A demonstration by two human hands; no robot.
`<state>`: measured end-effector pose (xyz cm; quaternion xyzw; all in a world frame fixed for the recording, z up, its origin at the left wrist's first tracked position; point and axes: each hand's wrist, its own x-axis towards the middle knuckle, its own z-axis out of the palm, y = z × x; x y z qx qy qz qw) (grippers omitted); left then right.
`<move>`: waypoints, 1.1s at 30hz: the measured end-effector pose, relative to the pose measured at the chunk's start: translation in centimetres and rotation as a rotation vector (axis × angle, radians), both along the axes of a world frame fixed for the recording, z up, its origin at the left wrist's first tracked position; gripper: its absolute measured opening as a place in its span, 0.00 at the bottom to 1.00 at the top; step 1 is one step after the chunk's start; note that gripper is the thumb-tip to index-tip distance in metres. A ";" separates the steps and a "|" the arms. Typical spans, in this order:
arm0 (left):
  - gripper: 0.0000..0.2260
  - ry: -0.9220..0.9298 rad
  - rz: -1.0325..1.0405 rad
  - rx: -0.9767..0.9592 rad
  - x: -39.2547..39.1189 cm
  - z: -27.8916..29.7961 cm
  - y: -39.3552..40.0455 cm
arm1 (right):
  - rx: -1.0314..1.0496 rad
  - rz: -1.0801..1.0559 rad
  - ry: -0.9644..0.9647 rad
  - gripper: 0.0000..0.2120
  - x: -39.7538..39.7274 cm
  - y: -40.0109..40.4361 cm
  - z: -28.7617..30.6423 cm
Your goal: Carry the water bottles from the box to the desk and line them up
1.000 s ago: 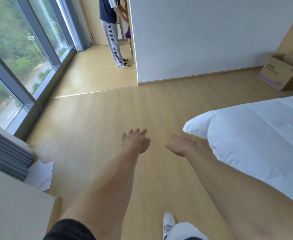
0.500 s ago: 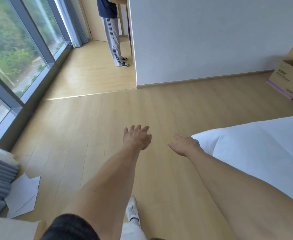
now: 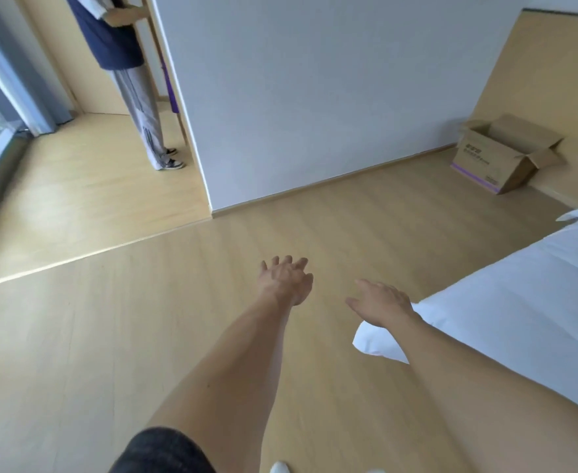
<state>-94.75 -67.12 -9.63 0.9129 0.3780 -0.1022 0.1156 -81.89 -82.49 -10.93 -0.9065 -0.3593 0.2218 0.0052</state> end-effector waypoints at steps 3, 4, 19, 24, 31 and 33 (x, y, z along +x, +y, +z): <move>0.23 0.010 -0.041 -0.027 2.5 0.0 3.5 | 0.008 -0.037 -0.006 0.30 1.8 2.8 0.4; 0.24 0.011 -0.053 -0.027 3.3 -0.1 4.4 | 0.011 -0.052 -0.013 0.29 2.4 3.6 0.5; 0.23 0.055 -0.111 -0.014 20.9 -2.0 19.0 | -0.005 -0.136 -0.028 0.30 19.8 17.8 -1.5; 0.24 0.069 -0.148 0.011 30.1 0.1 24.0 | 0.021 -0.126 -0.057 0.31 28.4 22.7 0.1; 0.25 0.042 -0.312 0.009 42.9 1.3 26.2 | 0.050 -0.209 -0.086 0.31 38.8 25.4 1.0; 0.25 0.052 -0.348 -0.002 45.9 1.1 26.5 | 0.037 -0.243 -0.079 0.31 41.3 25.4 0.9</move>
